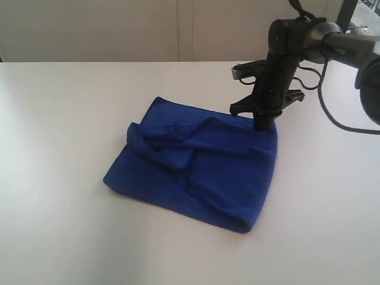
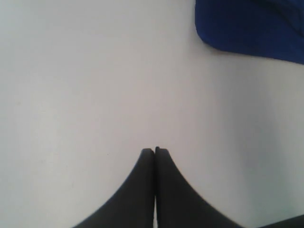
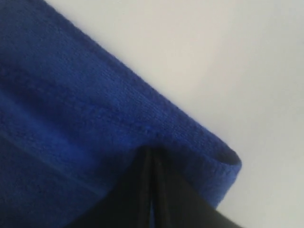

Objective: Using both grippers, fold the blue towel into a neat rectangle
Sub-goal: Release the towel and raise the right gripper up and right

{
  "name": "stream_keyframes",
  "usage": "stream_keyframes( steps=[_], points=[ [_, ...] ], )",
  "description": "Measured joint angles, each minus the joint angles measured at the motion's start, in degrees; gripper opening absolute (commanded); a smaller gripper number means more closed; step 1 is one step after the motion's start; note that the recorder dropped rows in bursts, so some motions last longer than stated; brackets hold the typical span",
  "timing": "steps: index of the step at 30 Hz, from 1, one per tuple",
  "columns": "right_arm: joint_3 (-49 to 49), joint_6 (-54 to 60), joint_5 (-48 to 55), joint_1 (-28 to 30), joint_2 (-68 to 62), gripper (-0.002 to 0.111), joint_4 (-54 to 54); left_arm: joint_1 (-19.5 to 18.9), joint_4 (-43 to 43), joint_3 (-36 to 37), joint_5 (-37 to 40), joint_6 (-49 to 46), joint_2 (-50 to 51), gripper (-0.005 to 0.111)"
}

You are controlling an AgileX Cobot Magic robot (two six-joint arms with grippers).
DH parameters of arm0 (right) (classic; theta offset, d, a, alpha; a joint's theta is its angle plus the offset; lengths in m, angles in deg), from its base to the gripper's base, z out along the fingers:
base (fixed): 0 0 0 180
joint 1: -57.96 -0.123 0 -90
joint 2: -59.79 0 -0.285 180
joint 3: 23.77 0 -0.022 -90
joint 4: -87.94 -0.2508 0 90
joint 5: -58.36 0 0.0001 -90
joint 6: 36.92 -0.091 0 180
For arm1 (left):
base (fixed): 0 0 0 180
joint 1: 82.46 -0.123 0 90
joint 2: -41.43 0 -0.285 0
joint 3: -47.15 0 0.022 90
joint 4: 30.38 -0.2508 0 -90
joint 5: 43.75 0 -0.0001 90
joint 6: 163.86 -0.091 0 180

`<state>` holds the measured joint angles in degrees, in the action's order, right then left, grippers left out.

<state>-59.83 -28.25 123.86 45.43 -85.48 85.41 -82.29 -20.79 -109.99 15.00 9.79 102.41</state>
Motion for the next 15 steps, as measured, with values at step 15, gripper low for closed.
stream_keyframes(
  steps=[15],
  points=[
    [28.40, -3.47, -11.26, 0.57, 14.98, 0.000, 1.76, 0.00, 0.00, 0.00, -0.10, 0.00, 0.00, 0.000]
  ],
)
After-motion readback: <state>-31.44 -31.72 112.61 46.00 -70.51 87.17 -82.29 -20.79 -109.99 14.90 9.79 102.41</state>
